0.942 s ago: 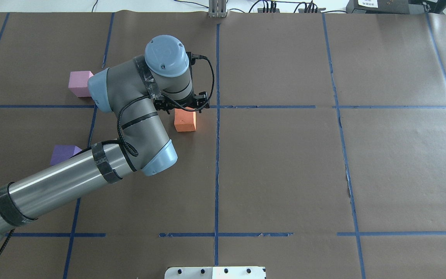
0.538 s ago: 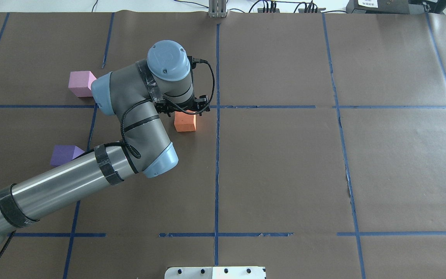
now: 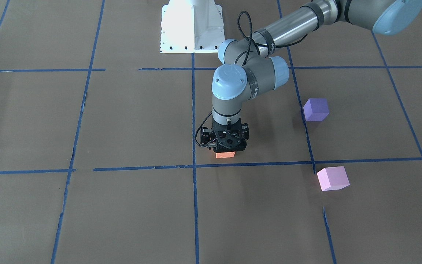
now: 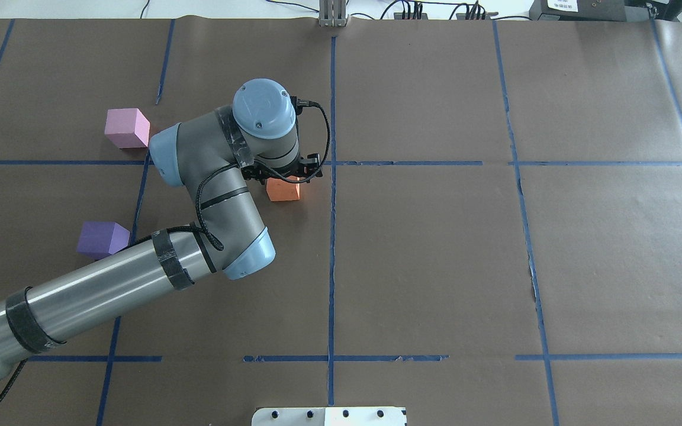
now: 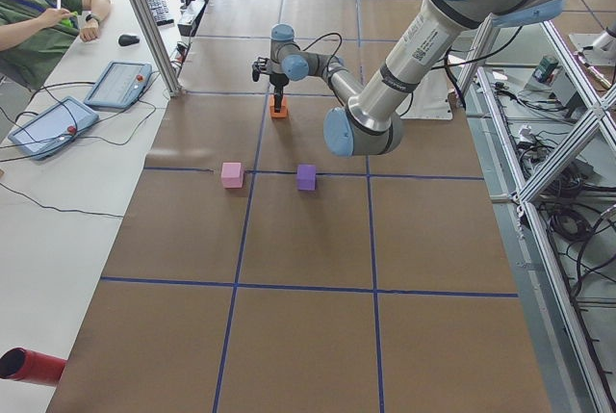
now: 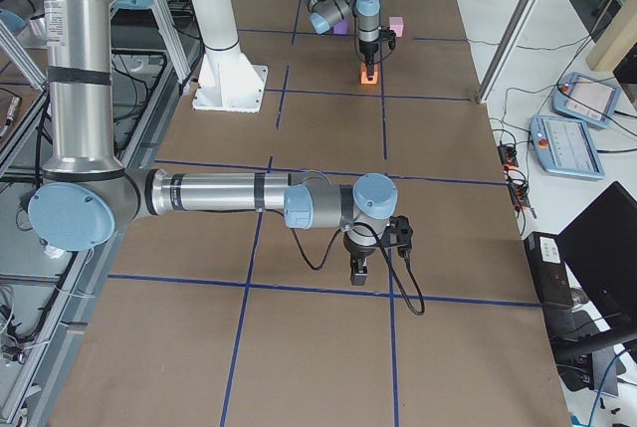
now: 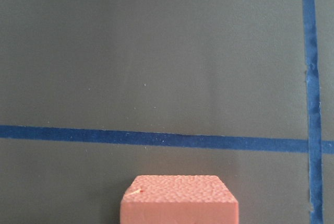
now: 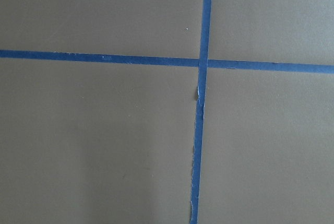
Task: Arrange blocks in a line
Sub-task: 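Close the left gripper on the orange cube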
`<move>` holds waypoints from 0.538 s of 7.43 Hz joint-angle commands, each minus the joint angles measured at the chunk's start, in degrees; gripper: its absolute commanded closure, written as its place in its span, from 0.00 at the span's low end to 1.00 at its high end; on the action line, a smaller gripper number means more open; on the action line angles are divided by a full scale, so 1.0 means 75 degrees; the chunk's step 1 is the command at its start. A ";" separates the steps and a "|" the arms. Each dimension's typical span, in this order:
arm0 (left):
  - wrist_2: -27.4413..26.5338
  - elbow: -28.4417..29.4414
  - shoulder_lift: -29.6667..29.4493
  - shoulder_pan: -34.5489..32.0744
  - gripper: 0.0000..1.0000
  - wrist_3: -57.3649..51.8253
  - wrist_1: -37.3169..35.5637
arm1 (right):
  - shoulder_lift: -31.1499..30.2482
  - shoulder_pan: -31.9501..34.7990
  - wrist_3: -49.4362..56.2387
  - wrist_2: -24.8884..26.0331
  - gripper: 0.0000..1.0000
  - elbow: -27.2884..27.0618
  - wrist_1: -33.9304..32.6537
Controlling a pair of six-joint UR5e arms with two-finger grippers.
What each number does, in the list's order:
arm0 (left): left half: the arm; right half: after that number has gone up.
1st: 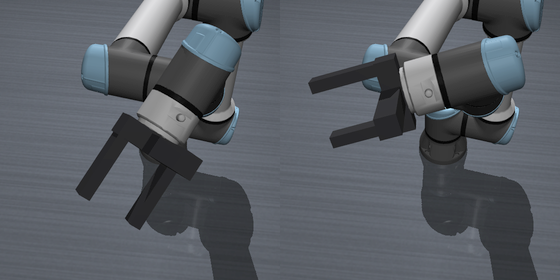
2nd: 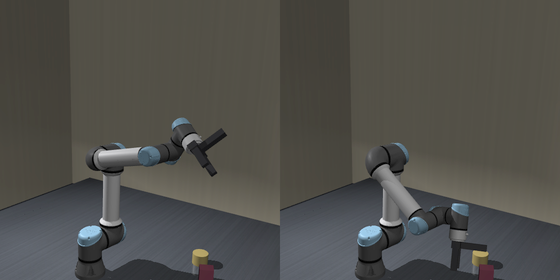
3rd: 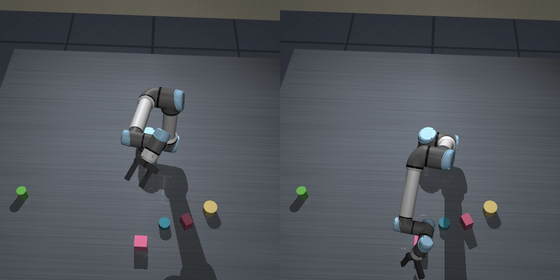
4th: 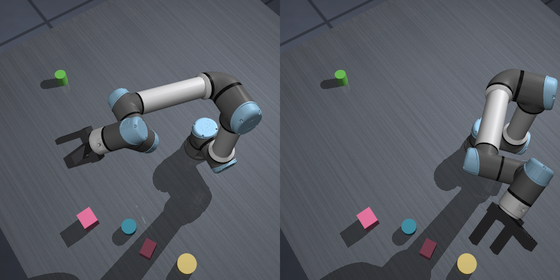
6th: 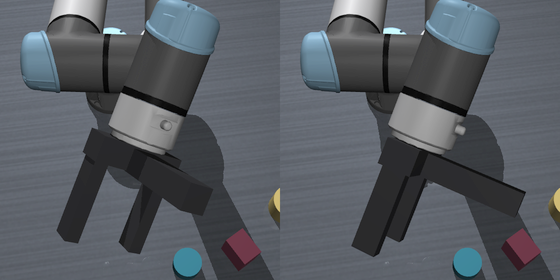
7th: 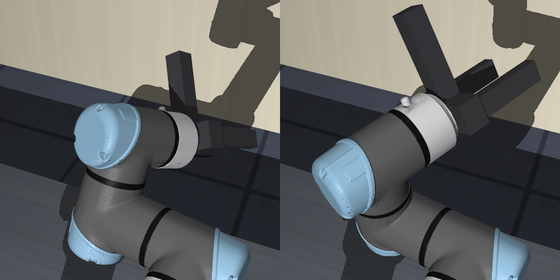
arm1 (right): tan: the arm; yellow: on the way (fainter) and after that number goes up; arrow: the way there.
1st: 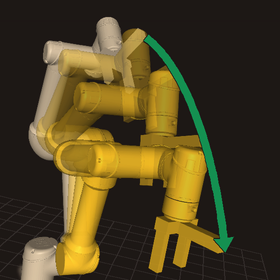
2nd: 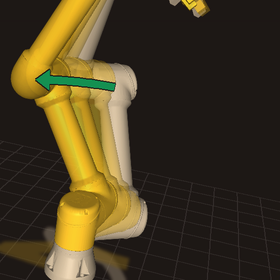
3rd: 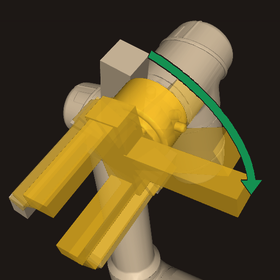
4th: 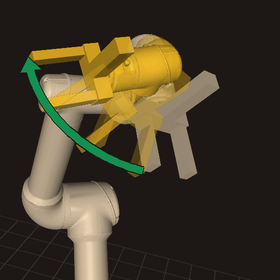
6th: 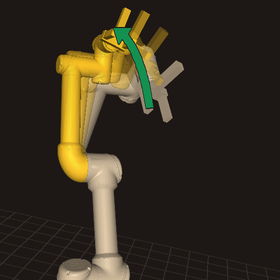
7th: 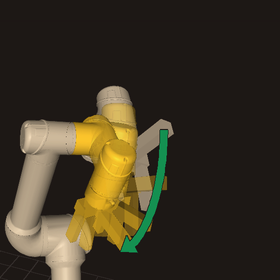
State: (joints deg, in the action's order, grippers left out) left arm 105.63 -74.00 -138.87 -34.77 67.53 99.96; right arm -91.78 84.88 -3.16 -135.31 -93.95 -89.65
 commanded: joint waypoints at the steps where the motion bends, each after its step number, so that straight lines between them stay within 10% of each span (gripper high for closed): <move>1: -0.0044 0.0023 0.0023 0.0018 0.66 -0.0038 0.0020 | 0.0004 0.0003 0.0000 -0.0006 0.00 0.0000 0.0000; 2: -0.0056 -0.0035 0.0012 -0.0028 0.97 -0.0074 -0.0050 | -0.0008 0.0003 0.0000 -0.0006 0.00 0.0000 0.0000; 4: 0.0060 -0.1283 0.0046 -0.0449 1.00 -0.0713 -0.1401 | 0.0004 0.0003 0.0000 -0.0006 0.00 0.0000 0.0000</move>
State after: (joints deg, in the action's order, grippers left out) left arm 105.55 -78.35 -138.66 -36.74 65.45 95.55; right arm -91.81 84.90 -3.16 -135.32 -93.95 -89.65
